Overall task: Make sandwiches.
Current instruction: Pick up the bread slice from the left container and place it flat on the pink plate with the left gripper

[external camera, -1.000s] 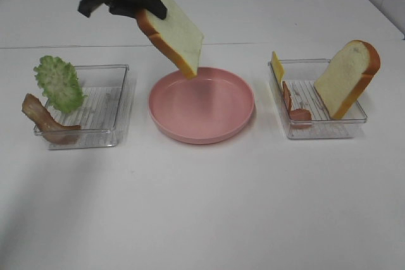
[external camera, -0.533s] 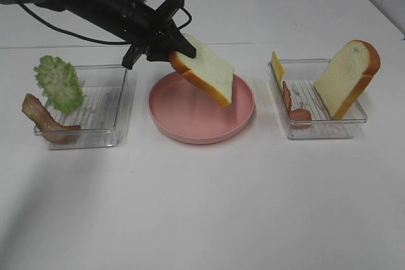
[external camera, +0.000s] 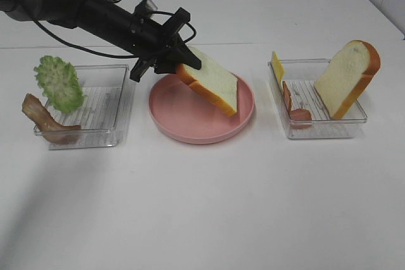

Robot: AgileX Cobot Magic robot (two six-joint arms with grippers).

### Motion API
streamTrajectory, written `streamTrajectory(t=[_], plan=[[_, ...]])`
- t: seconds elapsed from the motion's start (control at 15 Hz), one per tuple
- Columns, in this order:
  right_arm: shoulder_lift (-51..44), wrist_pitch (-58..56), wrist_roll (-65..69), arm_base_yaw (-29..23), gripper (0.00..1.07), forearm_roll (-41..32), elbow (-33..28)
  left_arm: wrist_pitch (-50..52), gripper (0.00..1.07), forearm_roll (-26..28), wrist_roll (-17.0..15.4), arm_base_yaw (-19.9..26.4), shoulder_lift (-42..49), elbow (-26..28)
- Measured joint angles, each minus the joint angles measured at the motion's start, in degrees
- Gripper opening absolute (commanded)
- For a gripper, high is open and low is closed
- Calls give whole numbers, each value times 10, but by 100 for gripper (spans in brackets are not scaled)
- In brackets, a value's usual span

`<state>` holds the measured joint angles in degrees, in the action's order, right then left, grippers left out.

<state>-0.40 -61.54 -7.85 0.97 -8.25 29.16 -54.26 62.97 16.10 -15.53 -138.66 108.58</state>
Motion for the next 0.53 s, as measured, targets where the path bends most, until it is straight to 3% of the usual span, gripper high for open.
streamTrajectory(t=[0.33, 0.53], plan=[[0, 0, 0, 0, 78, 0, 0, 7, 0, -9, -16, -7, 0, 0], [0, 0, 0, 0, 78, -1, 0, 9, 9, -16, -25, -7, 0, 0]])
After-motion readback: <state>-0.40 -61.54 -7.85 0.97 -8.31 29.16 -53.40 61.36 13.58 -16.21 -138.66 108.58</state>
